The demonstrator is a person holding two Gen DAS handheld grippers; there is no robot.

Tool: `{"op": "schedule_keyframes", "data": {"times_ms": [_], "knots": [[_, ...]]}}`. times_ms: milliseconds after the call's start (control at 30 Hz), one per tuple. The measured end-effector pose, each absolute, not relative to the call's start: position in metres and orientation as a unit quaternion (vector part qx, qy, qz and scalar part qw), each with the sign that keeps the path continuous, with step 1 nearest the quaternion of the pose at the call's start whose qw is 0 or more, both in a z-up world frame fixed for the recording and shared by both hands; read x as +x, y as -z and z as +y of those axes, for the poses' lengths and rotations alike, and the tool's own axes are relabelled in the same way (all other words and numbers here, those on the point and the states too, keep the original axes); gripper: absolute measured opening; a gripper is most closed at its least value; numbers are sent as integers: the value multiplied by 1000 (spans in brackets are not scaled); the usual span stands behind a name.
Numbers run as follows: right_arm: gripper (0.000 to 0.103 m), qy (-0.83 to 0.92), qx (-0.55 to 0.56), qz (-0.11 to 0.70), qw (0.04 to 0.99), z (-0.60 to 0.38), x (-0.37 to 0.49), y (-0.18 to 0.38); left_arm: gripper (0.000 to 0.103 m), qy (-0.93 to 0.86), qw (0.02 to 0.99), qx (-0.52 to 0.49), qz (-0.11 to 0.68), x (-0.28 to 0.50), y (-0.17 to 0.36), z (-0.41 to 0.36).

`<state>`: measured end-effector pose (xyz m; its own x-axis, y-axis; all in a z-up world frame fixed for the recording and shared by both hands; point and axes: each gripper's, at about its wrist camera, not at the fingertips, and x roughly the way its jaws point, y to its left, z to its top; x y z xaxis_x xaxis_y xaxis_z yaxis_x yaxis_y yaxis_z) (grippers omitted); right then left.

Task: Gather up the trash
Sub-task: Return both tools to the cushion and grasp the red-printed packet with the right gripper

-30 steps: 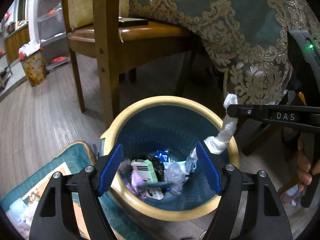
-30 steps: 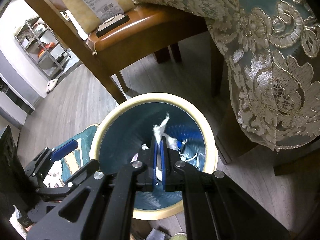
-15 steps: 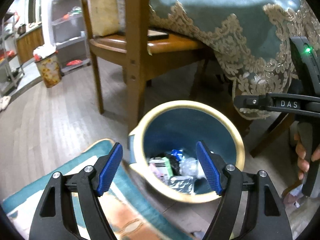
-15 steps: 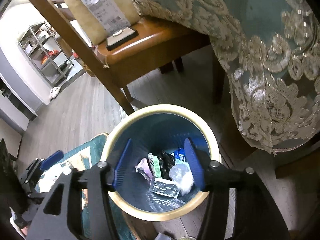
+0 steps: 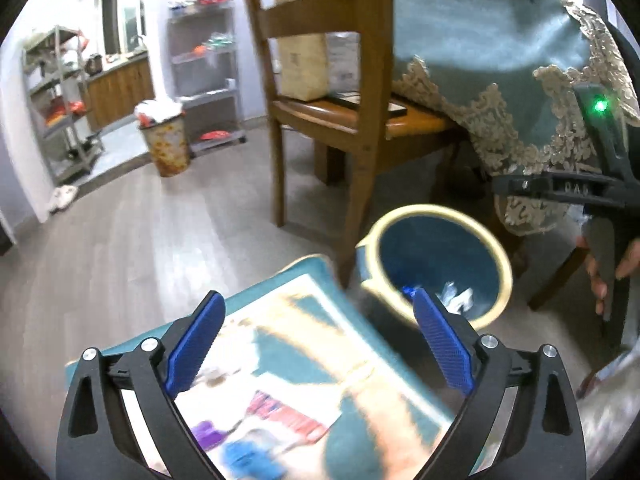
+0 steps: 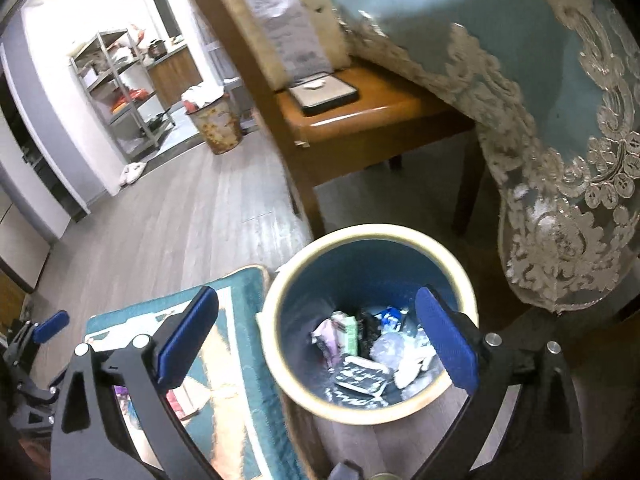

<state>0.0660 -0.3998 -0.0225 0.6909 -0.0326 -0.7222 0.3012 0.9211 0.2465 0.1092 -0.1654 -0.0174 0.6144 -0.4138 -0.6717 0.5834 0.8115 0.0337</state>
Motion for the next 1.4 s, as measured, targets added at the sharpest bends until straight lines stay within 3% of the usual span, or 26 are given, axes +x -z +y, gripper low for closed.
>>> {"op": "schedule_keyframes", "data": {"times_ms": [267,533,967,1167,1400], "knots": [[97,55,145,398,904,-331,79,28,95,188,914,98,347,87,12,-51],[97,2,123,435,892,-244,91,59,95,102,915,89,381,80,41,38],[95,-37,39,489,871,-175,95,117,95,97,911,56,397,82,61,73],[49,-91,-23,514,852,-140,102,142,95,113,905,43,408,93,68,65],[42,-140,-46,524,839,-116,111,161,95,123,897,63,419,101,79,54]]}}
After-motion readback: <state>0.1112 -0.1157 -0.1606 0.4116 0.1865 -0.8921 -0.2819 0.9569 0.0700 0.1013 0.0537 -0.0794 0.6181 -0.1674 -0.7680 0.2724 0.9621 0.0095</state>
